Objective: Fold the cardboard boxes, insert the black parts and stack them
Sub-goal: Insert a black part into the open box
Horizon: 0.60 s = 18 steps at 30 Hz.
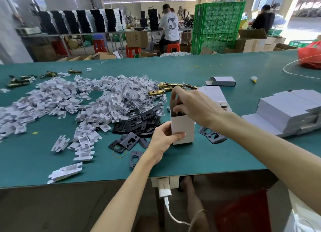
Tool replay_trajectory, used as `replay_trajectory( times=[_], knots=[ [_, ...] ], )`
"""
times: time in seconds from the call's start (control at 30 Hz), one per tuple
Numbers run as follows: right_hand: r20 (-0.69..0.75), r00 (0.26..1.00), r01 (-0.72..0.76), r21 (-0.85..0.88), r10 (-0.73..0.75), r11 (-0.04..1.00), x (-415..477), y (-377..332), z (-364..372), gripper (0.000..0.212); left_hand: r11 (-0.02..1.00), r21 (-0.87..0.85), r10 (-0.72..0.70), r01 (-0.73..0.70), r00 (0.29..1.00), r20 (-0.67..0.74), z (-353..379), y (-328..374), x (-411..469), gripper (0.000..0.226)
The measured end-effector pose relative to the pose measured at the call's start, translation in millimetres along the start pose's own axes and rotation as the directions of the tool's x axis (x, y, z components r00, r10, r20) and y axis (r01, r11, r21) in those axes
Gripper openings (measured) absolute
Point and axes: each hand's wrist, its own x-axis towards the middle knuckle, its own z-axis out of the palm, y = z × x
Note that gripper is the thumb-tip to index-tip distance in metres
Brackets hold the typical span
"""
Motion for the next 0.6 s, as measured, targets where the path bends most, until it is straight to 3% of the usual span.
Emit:
replay_trajectory(
  times=[0.23,0.43,0.6],
  knots=[
    [0.026,1.000,0.020,-0.097,-0.017,0.995,0,-2,14,0.012,1.000,0.010,-0.009,0.009,1.000,-0.009,0,-2,1,0.039],
    [-0.130,0.986,0.093,-0.116,-0.108,0.989,2,-21,14,0.021,1.000,0.003,-0.028,0.028,0.999,-0.040,-3,-5,3,0.029],
    [-0.072,0.983,0.165,-0.092,-0.172,0.982,15,-54,42,0.017,0.999,-0.029,-0.025,0.019,0.982,-0.186,-5,-1,1,0.020]
  ],
)
